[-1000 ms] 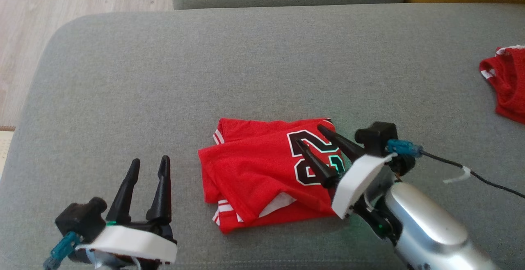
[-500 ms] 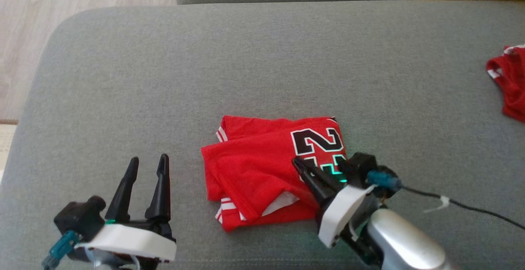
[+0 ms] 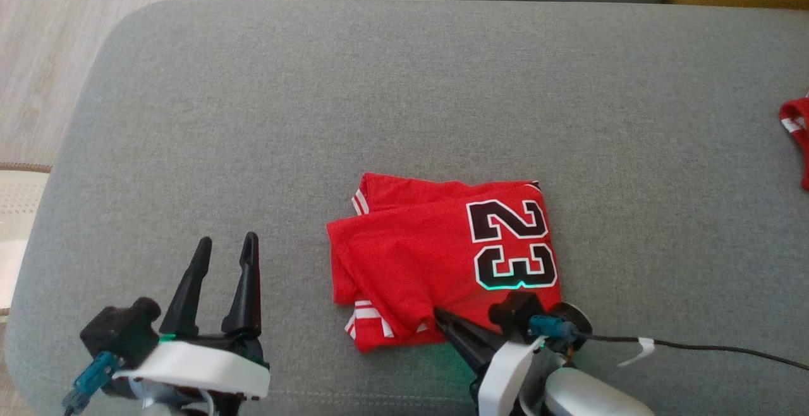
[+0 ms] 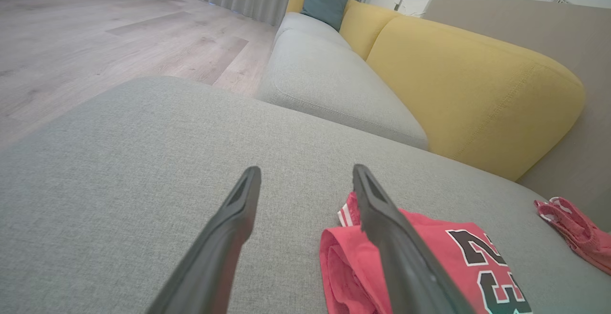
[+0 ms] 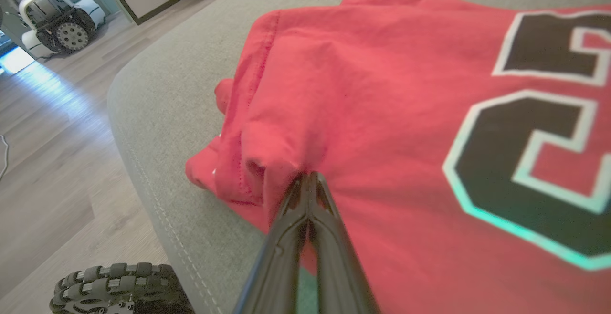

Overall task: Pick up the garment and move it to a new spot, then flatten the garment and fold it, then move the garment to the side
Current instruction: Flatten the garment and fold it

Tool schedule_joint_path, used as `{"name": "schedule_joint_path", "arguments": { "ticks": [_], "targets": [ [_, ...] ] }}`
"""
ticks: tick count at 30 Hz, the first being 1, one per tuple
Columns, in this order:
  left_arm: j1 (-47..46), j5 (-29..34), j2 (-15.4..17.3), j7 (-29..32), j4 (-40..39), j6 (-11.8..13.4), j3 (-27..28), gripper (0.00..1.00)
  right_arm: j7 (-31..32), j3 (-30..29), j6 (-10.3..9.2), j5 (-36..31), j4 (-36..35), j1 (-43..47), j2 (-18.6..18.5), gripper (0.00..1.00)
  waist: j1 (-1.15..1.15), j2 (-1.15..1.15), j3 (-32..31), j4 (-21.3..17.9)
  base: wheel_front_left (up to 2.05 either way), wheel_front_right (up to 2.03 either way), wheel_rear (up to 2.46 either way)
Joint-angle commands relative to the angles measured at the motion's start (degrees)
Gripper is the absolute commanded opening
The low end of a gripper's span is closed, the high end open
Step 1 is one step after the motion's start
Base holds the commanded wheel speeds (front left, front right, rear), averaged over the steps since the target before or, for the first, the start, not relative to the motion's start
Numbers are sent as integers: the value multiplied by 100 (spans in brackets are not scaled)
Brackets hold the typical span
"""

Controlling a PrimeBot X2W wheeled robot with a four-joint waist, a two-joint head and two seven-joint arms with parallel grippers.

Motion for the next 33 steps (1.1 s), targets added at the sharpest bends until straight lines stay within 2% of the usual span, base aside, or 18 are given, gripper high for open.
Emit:
{"name": "schedule_joint_path", "arguments": {
  "ticks": [1, 8, 15, 21, 22, 24, 25, 26, 27, 33],
  "targets": [
    [-233, 42, 106, -63, -201, 14, 235, 100, -102, 167, 37, 80, -100, -181, 62, 0, 0, 0, 10, 2, 0, 0, 0],
    [-232, 51, 110, -65, -219, 30, 234, 100, -217, 718, 37, 345, -75, -389, 169, 0, 0, 0, 15, -28, 0, 0, 0],
    [-209, 54, 120, -66, -239, 56, 226, 100, -312, 1131, 37, 588, -304, -532, 48, 0, 0, 0, 1, -61, 0, 0, 0],
    [-190, 53, 127, -67, -271, 83, 232, 100, -469, 637, 37, 593, -586, -704, -262, 0, 0, 0, 19, -113, 0, 0, 0],
    [-189, 53, 126, -67, -273, 86, 232, 100, -489, 521, 37, 539, -626, -715, -298, 15, 0, 0, 19, -123, 0, 0, 0],
    [-194, 52, 124, -67, -274, 89, 227, 100, -516, 333, 37, 424, -717, -698, -341, 54, 0, 0, 18, -138, 0, 0, 0],
    [-196, 51, 125, -67, -274, 88, 223, 100, -522, 269, 37, 378, -771, -673, -350, 80, 0, 0, 18, -142, 0, 0, 0],
    [-196, 51, 125, -67, -274, 88, 223, 100, -522, 269, 37, 378, -771, -673, -350, 80, 0, 0, 18, -142, 0, 0, 0],
    [-199, 50, 127, -67, -273, 86, 219, 100, -524, 231, 37, 334, -825, -645, -357, 100, 0, 0, 18, -144, 0, 0, 0],
    [-225, 44, 132, -61, -263, 77, 183, 100, -233, 503, 37, 270, -1331, -387, -462, 100, 0, 0, 26, -100, 0, 0, 0]
  ]
}}
